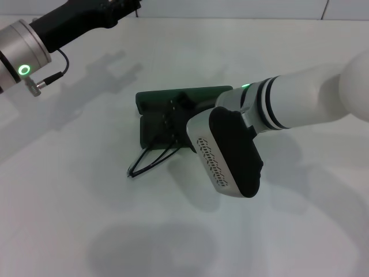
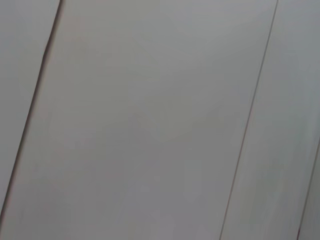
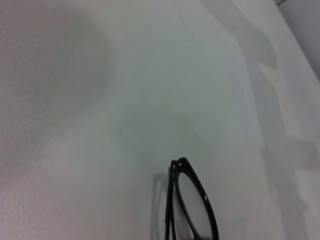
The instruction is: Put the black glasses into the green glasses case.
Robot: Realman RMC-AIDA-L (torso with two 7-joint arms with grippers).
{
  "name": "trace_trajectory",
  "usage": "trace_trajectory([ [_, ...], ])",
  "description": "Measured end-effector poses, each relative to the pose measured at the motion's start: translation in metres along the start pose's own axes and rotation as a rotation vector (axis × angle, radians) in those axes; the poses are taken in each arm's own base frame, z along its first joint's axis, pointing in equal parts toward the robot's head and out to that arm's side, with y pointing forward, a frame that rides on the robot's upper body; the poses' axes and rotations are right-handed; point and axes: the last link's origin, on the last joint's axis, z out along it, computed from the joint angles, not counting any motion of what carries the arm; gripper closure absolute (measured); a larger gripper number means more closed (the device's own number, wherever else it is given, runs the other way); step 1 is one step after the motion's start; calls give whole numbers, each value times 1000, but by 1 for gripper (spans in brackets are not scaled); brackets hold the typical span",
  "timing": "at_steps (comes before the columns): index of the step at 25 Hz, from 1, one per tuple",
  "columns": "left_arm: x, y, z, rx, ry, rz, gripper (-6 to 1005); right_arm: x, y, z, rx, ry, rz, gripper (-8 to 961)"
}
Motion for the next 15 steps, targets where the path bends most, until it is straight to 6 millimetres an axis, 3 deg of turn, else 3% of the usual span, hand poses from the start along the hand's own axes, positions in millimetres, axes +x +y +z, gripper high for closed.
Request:
trace_trajectory([
  [8,0,-1,-1,5,3,-8,303,8,0,-2,67,48,54,836],
  [15,12,-10,-7,48,70,-16,303,11,2,-3,65,48,115,826],
])
